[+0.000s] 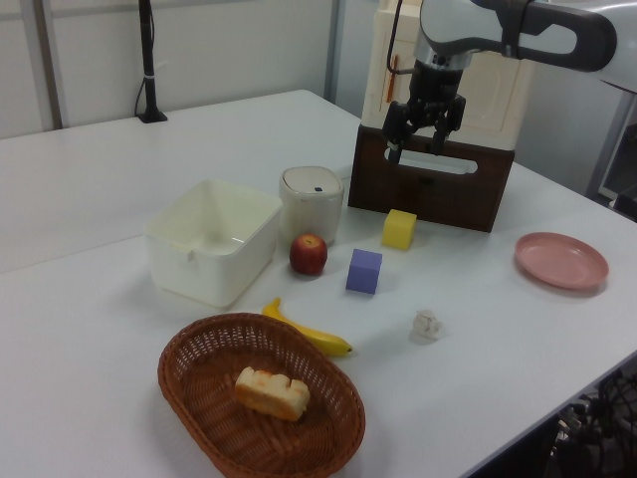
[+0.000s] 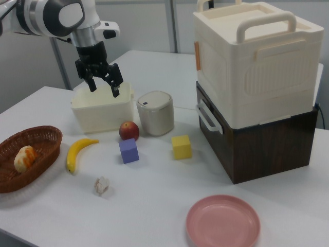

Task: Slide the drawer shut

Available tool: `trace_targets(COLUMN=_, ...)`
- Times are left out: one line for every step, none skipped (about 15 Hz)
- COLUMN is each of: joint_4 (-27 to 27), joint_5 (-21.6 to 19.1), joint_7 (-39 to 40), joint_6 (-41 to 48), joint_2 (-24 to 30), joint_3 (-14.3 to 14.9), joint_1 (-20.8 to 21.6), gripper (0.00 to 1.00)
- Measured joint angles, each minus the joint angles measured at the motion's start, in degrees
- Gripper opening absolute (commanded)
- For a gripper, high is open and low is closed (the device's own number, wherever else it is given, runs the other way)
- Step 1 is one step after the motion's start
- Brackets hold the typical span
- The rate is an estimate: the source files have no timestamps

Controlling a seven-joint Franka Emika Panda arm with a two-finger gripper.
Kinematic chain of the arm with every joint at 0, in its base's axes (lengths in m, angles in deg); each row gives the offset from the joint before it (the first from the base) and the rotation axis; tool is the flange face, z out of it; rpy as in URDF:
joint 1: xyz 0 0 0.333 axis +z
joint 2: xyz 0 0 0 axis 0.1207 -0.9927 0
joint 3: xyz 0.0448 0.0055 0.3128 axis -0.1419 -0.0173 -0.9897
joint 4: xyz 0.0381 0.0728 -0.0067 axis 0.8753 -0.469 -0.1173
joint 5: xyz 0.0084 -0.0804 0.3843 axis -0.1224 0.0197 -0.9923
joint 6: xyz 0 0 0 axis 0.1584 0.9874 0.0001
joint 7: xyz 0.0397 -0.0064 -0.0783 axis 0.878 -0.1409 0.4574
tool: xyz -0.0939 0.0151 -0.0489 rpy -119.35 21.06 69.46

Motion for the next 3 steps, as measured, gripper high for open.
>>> trace_targets(joint_4=0.0, joint_5=-0.6, joint_7=0.0, joint_6=0.0, joint_2=0.0, joint_3=0.1, joint_1=0.0, gripper=1.0)
trace_targets(joint_4=0.0, joint_5=-1.5, joint_7=0.0, joint_6=0.0, joint_2=0.0, joint_3=0.2, joint_1=0.0, gripper=1.0)
trace_targets(joint_4=0.0, joint_5=-2.0, joint_7=0.0, joint_6=0.2, joint_2=0.1, joint_3=0.3, joint_1=0.0, gripper=1.0)
